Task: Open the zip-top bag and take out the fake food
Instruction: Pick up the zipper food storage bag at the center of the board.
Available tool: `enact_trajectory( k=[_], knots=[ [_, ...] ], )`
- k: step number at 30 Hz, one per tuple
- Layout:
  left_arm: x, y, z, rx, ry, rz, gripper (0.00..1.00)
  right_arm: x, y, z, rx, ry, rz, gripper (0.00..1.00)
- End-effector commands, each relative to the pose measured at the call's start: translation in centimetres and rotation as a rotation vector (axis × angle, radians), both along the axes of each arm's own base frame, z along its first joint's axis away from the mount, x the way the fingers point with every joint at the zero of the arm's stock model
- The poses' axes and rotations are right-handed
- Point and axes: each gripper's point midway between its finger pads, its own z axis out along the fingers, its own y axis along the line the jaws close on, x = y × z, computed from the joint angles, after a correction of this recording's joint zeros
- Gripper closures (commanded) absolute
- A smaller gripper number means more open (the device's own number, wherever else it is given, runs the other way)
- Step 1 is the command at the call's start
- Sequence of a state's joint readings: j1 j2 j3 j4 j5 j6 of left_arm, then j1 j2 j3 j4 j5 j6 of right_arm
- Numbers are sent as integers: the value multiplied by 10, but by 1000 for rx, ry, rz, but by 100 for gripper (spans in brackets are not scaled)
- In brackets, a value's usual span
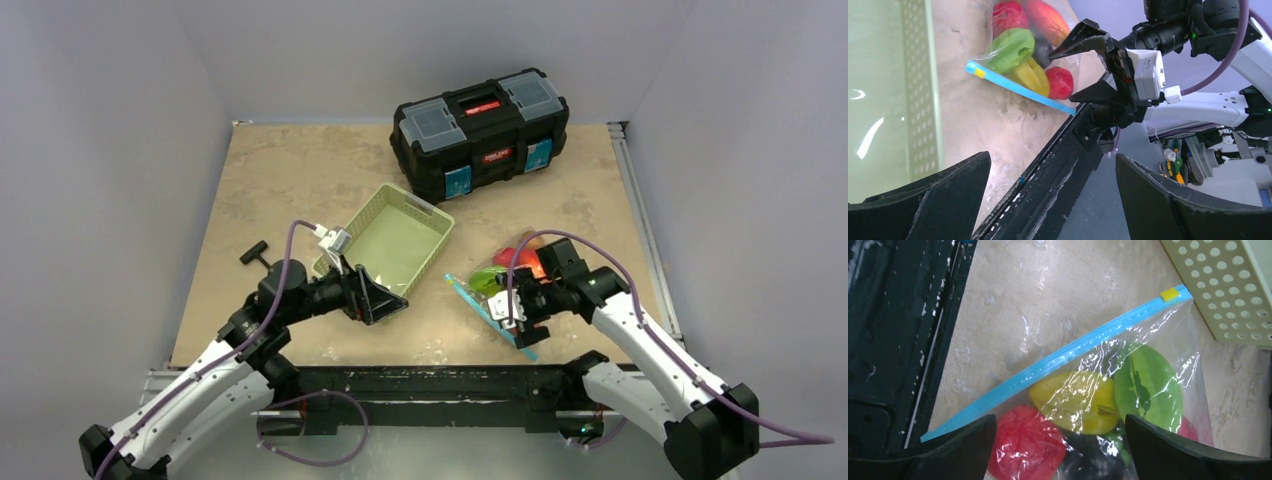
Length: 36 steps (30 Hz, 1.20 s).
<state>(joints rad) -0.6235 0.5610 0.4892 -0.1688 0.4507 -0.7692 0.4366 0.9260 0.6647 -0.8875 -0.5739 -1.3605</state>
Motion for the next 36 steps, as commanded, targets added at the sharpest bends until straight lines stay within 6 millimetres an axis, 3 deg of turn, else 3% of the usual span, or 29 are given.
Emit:
enact_trajectory(
  k=[1, 7, 14, 27, 30, 32, 36],
  knots=[
    [7, -19, 15, -65, -30, 56, 6, 5, -17, 1, -92, -118, 59, 1],
    [7, -42, 4, 27, -37, 32, 7, 1, -20, -1, -106, -122, 85, 2],
    [14, -41, -21, 197, -133, 38, 8, 3, -13, -6, -64, -97, 43, 5],
    [23, -66, -45, 662, -600, -147, 7, -4, 23, 23, 164, 20, -6, 9],
    [22, -69, -54, 669, -715, -185, 7, -8, 30, 29, 203, 62, -8, 8],
    [24, -74, -50, 614, -783, -167, 7, -9, 34, 30, 222, 97, -15, 8],
    [24, -65, -50, 574, -800, -117, 6, 0, 30, 22, 175, 129, -78, 9]
  ],
)
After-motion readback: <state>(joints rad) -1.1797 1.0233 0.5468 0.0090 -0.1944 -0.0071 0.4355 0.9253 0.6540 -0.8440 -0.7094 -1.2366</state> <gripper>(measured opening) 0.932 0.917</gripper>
